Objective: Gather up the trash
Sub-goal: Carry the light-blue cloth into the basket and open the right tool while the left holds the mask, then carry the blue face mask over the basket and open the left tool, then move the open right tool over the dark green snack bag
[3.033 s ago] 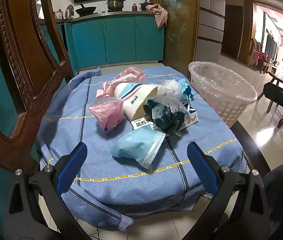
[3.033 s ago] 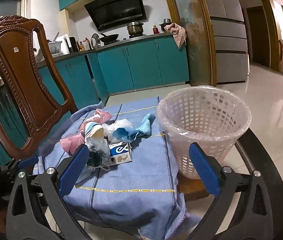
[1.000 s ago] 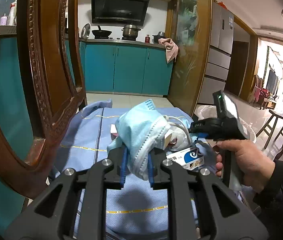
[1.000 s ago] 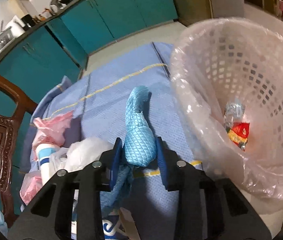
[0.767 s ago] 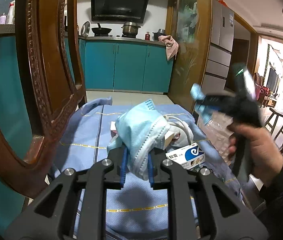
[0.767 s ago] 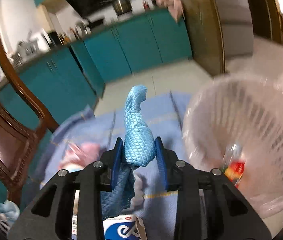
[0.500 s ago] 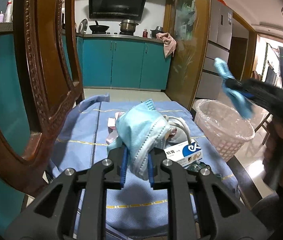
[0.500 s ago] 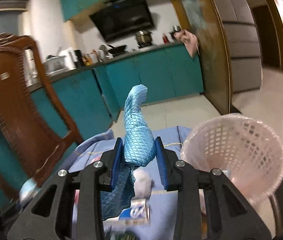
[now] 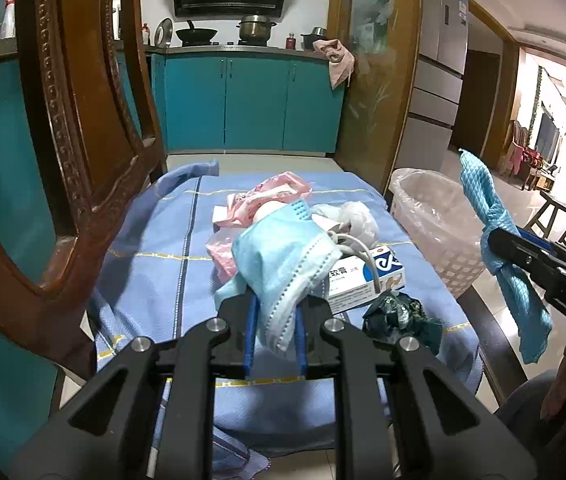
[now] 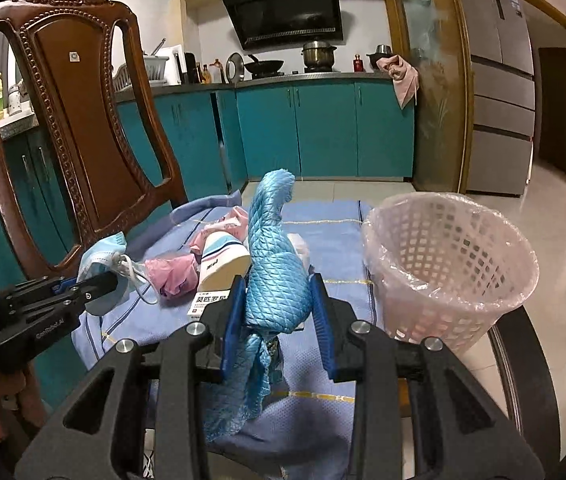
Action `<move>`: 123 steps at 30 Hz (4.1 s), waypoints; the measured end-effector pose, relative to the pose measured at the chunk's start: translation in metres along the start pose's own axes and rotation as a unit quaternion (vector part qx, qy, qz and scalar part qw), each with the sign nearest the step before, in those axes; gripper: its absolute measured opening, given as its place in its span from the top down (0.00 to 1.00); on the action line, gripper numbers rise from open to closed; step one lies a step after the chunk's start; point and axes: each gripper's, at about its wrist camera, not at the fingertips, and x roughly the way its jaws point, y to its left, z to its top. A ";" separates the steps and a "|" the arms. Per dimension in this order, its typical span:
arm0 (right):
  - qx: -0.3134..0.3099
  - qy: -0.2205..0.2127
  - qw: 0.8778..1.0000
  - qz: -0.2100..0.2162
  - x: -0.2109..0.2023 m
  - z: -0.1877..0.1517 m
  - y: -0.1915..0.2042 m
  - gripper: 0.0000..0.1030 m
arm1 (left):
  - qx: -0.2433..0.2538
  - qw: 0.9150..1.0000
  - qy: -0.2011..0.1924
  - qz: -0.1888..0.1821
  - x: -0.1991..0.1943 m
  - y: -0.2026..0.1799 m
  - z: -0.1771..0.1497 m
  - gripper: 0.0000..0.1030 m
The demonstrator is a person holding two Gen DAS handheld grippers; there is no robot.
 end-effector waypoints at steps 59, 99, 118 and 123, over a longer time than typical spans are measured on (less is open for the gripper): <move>0.163 -0.115 0.975 -0.093 -0.015 0.027 -0.123 0.16 | -0.003 1.000 0.005 0.008 0.005 -0.002 0.000 0.84; 0.138 -0.090 0.986 -0.028 -0.039 0.003 -0.079 0.07 | -0.034 0.999 -0.026 0.027 -0.021 0.014 0.021 0.06; 0.051 -0.050 0.997 -0.018 -0.039 -0.007 -0.023 0.07 | -0.005 1.000 0.023 0.012 -0.016 0.003 -0.023 0.06; 0.046 -0.048 0.998 -0.018 -0.039 -0.008 -0.021 0.07 | -0.004 1.000 0.024 0.012 -0.016 0.003 -0.022 0.06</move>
